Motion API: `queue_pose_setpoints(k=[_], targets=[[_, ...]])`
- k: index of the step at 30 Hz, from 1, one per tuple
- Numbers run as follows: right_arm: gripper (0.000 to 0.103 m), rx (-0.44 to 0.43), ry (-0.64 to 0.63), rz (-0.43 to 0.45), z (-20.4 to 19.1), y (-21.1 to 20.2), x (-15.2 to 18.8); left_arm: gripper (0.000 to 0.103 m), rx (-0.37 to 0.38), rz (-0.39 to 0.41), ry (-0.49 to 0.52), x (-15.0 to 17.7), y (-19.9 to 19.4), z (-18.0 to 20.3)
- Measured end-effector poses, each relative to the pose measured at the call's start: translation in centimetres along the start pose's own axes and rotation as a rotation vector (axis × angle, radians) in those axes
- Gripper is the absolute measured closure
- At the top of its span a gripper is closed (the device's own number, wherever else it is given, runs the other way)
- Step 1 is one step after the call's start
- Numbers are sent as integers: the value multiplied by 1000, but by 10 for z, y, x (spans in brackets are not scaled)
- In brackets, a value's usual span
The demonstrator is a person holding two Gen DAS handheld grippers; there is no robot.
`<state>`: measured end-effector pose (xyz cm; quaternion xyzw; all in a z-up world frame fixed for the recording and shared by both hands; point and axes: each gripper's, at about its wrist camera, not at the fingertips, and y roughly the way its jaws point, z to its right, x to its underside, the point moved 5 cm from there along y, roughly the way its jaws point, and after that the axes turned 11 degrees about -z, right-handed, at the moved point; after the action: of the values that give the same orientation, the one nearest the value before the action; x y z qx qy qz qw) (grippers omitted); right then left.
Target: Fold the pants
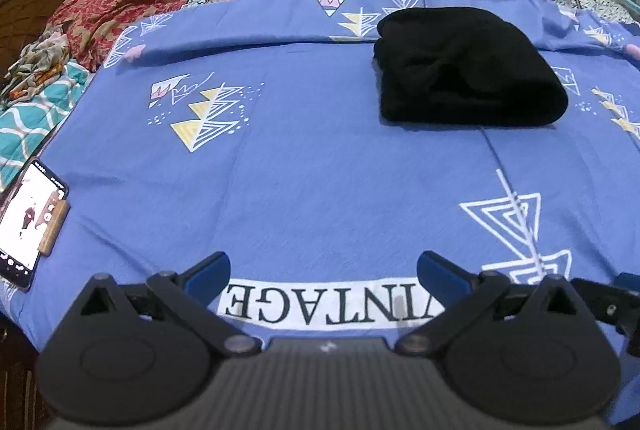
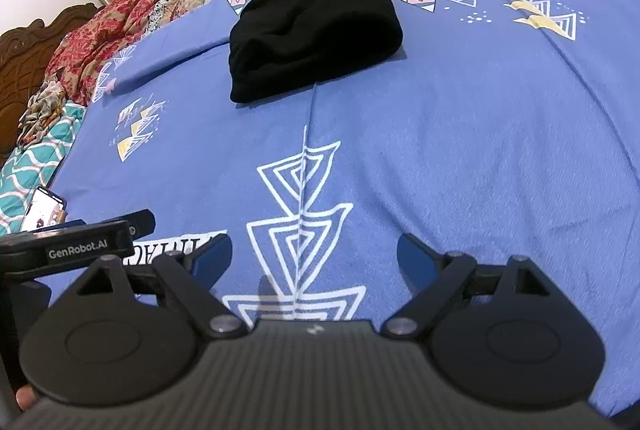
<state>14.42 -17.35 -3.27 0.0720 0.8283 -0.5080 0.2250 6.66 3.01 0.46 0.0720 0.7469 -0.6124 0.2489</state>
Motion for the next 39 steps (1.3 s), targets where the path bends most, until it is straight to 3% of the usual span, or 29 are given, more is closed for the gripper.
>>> queue_pose_setpoints(k=[8, 28, 39], targets=[[12, -1, 0, 0, 1, 0, 0, 0, -10, -30, -13, 1, 4, -4], [12, 4, 13, 10, 2, -3, 3, 0, -3, -4, 15, 3, -2, 1], [12, 8, 17, 7, 2, -2, 3, 0, -38, 27, 4, 0, -6, -3]])
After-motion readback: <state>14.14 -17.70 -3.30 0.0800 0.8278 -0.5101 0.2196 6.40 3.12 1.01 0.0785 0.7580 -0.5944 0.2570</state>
